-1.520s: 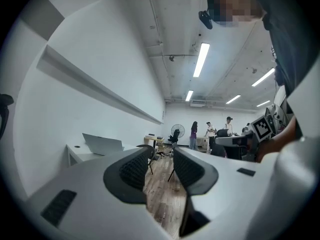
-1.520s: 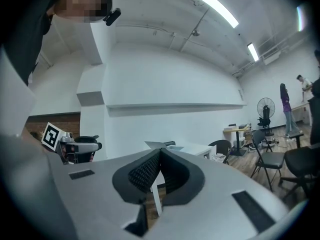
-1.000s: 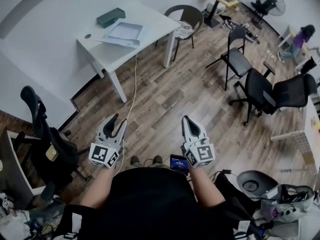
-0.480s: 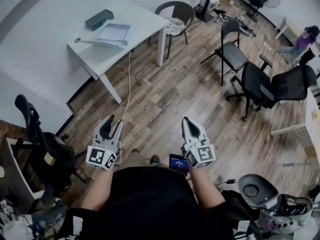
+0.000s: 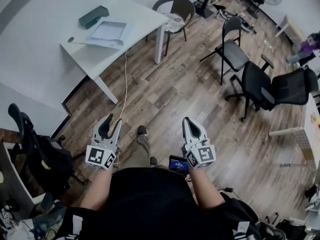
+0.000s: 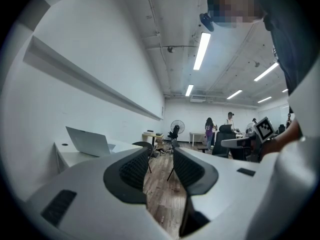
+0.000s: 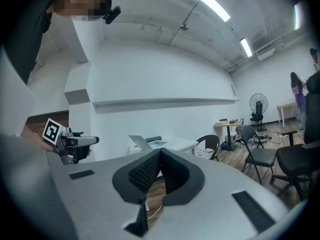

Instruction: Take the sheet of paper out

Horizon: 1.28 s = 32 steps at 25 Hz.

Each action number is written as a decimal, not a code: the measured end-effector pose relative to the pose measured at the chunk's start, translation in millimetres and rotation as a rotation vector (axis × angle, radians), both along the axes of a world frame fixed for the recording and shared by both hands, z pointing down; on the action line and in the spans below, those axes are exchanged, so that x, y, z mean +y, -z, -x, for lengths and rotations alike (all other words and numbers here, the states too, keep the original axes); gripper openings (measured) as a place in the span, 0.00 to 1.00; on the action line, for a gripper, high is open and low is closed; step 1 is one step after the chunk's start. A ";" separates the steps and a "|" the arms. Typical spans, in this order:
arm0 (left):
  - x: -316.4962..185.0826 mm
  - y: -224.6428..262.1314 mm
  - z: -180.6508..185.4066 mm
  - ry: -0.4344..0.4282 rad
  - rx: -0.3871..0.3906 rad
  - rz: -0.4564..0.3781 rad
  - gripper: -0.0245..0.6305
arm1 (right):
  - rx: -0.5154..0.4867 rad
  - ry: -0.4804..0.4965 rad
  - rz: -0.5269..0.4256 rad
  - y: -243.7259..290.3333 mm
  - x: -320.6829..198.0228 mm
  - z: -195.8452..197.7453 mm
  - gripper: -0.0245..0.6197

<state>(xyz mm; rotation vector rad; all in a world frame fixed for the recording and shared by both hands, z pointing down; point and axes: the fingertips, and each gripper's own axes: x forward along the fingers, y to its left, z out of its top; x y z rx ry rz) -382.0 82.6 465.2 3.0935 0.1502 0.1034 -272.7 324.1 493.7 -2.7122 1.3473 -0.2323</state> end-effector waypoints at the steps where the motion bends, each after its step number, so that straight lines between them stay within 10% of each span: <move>1: -4.7 -3.9 -9.8 -0.004 -0.004 0.003 0.25 | -0.003 -0.003 0.003 -1.4 -5.8 -9.8 0.05; 32: -138.4 -15.9 -328.8 -0.156 -0.010 0.049 0.25 | 0.024 -0.003 0.055 11.8 -191.0 -312.6 0.06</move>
